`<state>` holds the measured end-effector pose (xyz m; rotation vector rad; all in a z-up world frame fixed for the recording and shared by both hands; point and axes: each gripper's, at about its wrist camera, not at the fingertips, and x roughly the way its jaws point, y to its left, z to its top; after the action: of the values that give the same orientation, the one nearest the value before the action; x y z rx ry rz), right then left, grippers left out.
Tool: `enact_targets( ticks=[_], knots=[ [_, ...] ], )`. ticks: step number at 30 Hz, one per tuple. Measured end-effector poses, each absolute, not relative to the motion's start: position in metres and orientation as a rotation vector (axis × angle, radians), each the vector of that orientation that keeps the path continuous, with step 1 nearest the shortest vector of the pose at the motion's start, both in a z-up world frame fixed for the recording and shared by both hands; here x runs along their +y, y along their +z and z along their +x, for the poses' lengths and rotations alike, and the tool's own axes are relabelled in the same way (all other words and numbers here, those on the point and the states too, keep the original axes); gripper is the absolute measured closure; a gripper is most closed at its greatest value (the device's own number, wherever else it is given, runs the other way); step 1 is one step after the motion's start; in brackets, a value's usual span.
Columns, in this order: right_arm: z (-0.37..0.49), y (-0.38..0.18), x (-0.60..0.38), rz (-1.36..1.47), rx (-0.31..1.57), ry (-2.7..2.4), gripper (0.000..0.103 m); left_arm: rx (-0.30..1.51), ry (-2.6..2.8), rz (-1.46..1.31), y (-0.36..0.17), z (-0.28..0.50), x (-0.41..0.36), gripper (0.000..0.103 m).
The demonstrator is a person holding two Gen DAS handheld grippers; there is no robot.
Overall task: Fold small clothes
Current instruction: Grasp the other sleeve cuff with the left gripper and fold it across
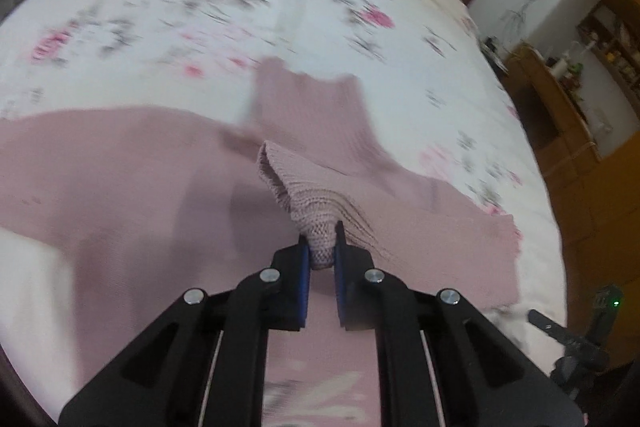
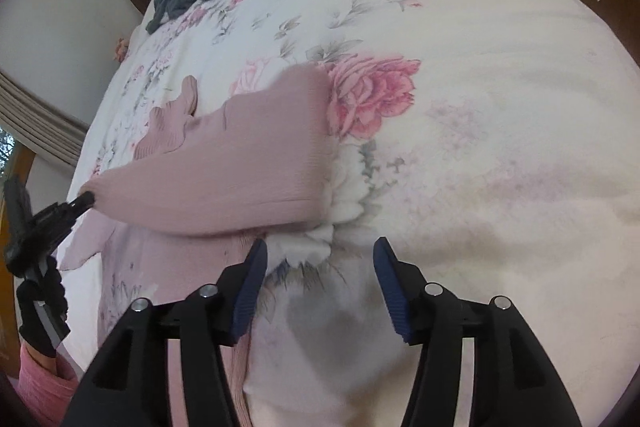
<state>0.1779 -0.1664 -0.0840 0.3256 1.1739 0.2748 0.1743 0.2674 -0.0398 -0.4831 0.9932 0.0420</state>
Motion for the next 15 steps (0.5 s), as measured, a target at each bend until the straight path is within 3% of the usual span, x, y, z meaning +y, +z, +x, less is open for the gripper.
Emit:
enact_targets(
  ticks=[7, 11, 15],
  knots=[
    [0.220, -0.112, -0.124, 0.422, 1.270, 0.376, 0.047, 1.033, 0.125, -0.503, -0.062, 0.169, 0.320, 0.095],
    [0.232, -0.129, -0.103, 0.339, 1.338, 0.326, 0.068, 1.086, 0.168, -0.493, -0.092, 0.170, 0.332, 0.094],
    [0.231, -0.136, -0.097, 0.270, 1.346, 0.297, 0.073, 1.180, 0.202, -0.464, -0.130, 0.171, 0.336, 0.093]
  ],
)
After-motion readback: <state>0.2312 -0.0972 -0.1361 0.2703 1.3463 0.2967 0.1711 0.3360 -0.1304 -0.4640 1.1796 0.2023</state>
